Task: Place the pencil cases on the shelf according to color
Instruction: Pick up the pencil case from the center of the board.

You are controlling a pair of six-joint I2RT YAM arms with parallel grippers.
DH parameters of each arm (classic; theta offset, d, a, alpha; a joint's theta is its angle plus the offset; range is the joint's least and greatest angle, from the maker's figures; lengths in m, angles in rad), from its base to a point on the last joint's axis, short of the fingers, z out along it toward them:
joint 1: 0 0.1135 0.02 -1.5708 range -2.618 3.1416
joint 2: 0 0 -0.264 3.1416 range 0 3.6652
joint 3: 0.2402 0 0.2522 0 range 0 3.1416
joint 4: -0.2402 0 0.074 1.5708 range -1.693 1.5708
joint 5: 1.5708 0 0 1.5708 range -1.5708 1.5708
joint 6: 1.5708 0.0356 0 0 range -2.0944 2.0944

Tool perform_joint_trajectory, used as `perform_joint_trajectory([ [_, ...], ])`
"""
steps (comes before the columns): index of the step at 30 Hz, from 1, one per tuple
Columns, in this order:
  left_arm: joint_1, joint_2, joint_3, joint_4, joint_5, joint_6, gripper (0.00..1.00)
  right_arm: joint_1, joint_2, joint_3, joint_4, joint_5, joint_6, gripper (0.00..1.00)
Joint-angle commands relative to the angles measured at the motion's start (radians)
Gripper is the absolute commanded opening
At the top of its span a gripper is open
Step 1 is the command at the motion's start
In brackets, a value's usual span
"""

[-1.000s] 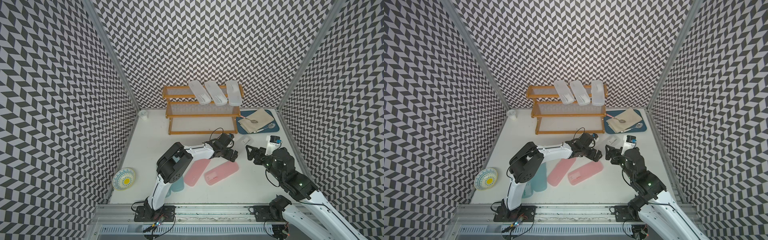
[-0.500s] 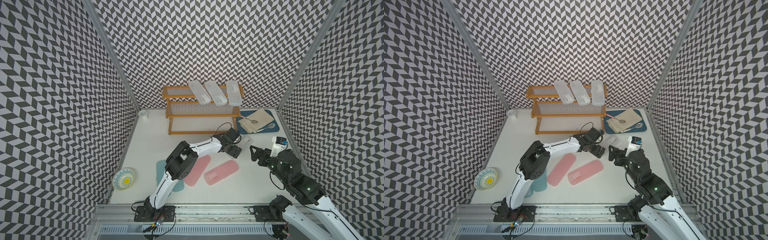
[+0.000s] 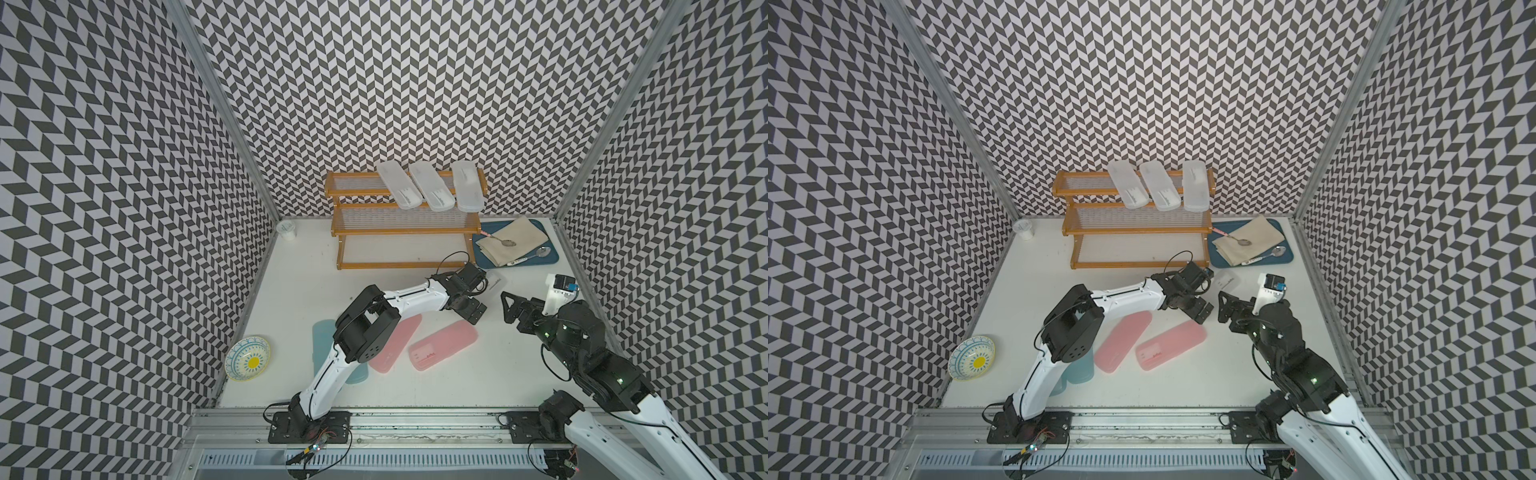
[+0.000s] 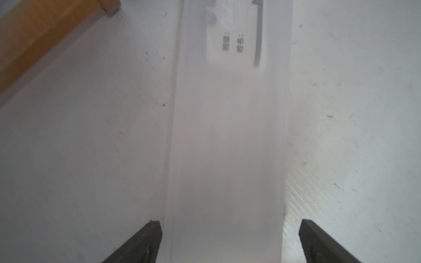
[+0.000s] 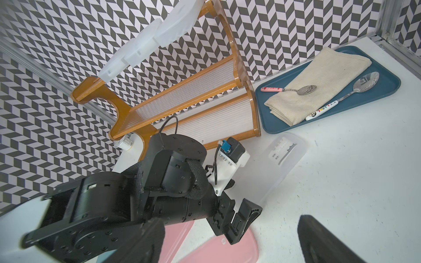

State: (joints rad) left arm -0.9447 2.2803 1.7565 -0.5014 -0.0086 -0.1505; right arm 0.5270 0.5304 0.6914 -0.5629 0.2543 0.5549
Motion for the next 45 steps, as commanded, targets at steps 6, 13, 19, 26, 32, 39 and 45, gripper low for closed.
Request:
perform_joint_trajectory([
  [6,-0.014,0.083,0.063,-0.051,-0.045,-0.013,0.99,-0.004,-0.016,0.008,0.017,0.006,0.003,0.96],
  [13,-0.015,0.093,0.064,-0.070,-0.091,-0.041,0.86,-0.004,-0.022,0.005,0.026,0.001,-0.005,0.96],
  [19,-0.016,0.086,0.065,-0.082,-0.134,-0.078,0.68,-0.004,-0.039,0.003,0.028,0.008,0.000,0.96],
  [26,-0.016,-0.005,0.050,-0.079,-0.172,-0.109,0.67,-0.003,-0.045,0.002,0.028,0.006,-0.003,0.96],
  [32,-0.029,-0.154,-0.019,-0.078,-0.142,-0.097,0.69,-0.004,-0.046,0.001,0.032,0.009,0.000,0.96],
  [39,-0.071,-0.306,-0.140,-0.098,-0.197,-0.119,0.69,-0.004,-0.053,-0.001,0.037,0.015,-0.001,0.96],
  [45,-0.072,-0.519,-0.326,-0.082,-0.306,-0.236,0.70,-0.004,-0.039,0.018,0.033,0.004,-0.013,0.97],
])
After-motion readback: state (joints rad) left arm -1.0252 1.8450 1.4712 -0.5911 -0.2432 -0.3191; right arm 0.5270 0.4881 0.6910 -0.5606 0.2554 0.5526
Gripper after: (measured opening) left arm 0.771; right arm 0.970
